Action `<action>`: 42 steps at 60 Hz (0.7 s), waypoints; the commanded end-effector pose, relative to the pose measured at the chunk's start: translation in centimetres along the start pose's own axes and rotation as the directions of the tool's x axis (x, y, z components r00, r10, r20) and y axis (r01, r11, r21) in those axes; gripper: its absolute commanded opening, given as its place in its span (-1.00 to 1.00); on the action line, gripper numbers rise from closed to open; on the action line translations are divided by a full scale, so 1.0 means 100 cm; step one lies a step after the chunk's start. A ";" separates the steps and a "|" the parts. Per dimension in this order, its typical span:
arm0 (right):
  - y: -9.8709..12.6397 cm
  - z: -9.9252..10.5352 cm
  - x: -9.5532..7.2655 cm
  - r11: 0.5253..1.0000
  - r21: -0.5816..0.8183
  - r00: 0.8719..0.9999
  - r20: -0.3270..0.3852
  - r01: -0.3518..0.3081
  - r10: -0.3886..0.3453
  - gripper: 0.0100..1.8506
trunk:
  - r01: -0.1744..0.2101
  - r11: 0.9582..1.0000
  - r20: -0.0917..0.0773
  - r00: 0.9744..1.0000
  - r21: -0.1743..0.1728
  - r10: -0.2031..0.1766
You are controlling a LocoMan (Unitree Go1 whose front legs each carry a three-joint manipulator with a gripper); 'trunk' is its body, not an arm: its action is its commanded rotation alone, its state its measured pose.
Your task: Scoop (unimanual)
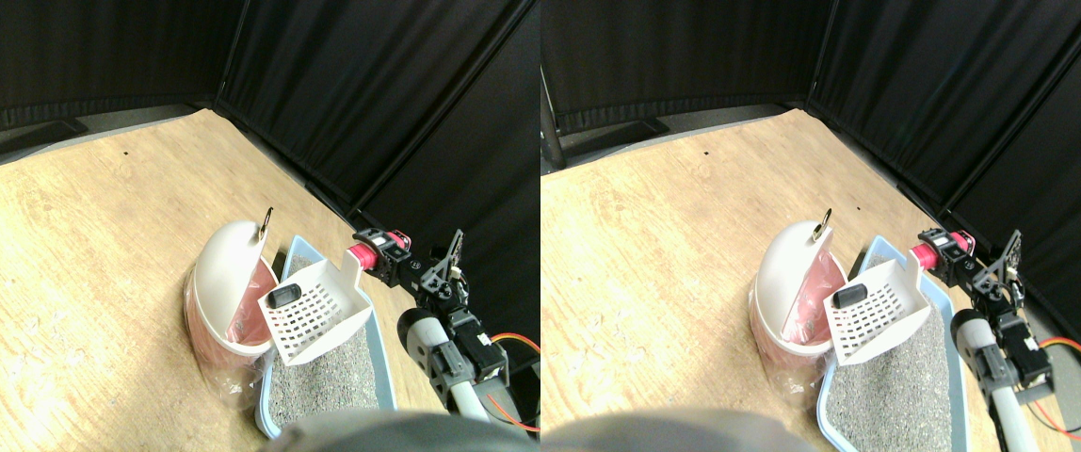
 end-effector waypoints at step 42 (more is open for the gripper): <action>-0.003 0.048 -0.008 0.977 -0.198 0.997 0.033 0.080 -0.075 -0.95 | -0.054 0.994 0.017 0.998 -0.094 0.056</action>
